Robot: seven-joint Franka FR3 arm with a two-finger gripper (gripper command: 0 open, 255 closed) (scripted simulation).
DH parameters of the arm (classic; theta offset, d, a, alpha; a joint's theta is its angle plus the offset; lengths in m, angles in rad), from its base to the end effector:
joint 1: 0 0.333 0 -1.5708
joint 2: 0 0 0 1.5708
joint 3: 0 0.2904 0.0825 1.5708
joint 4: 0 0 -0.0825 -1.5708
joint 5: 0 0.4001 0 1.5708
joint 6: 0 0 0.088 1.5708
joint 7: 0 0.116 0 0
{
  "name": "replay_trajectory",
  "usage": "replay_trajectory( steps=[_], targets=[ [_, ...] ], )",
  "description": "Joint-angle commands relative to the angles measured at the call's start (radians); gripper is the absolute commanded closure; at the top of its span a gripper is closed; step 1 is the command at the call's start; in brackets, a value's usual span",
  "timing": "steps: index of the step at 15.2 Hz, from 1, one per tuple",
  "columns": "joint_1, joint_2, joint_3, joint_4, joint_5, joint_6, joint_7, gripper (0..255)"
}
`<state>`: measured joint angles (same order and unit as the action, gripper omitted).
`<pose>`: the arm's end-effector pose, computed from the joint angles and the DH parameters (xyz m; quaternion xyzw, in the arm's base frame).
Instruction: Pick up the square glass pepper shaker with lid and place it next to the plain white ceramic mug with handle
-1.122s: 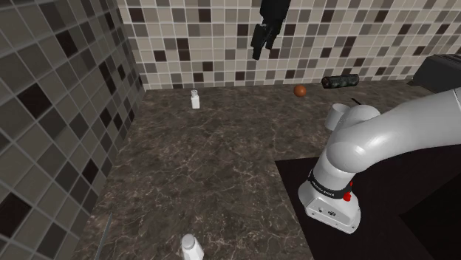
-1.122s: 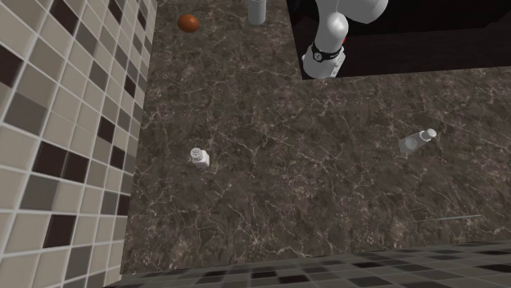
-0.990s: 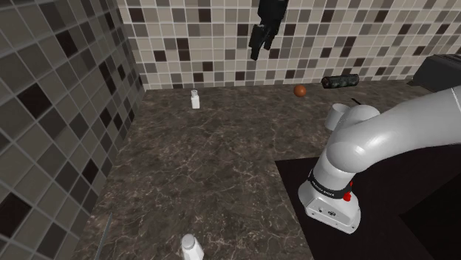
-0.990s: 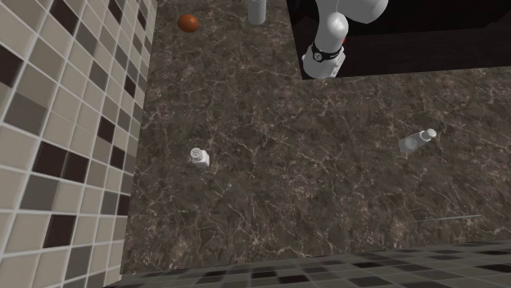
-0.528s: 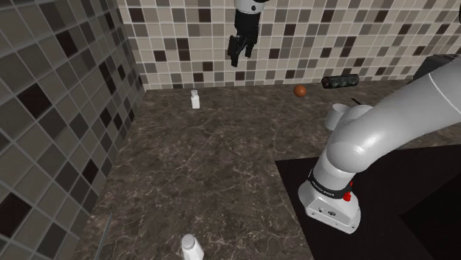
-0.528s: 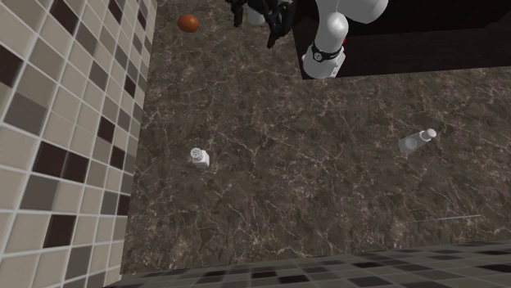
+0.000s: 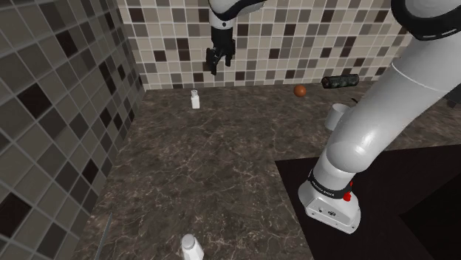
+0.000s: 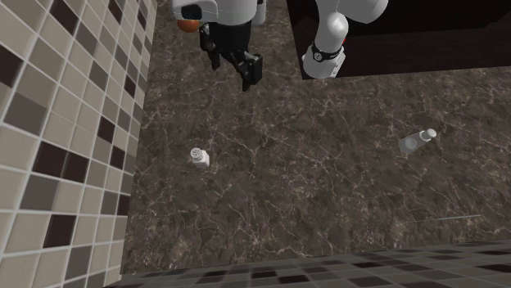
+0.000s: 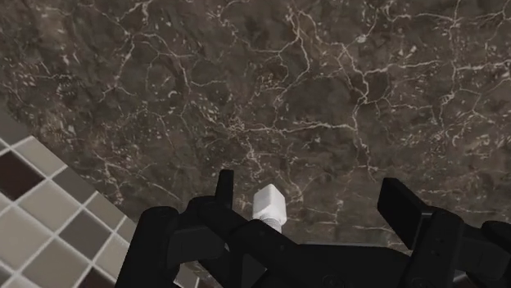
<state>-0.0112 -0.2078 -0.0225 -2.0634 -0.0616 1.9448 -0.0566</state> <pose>0.5255 -0.0229 0.4933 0.9984 0.0215 0.0433 0.0288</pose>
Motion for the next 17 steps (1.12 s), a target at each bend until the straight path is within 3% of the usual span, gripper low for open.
replay_trajectory(
  steps=[1, 9, 15, 17],
  targets=[
    [0.0, 0.076, -0.002, 0.045, 0.005, 0.018, 0.003, 0],
    [0.0, 0.407, -0.001, 0.31, 0.028, 0.03, 0.017, 0],
    [-0.004, 0.673, 0.001, 0.584, 0.046, -0.016, 0.026, 0],
    [-0.004, 0.697, 0.001, 0.599, 0.047, -0.01, 0.027, 0]
  ],
)
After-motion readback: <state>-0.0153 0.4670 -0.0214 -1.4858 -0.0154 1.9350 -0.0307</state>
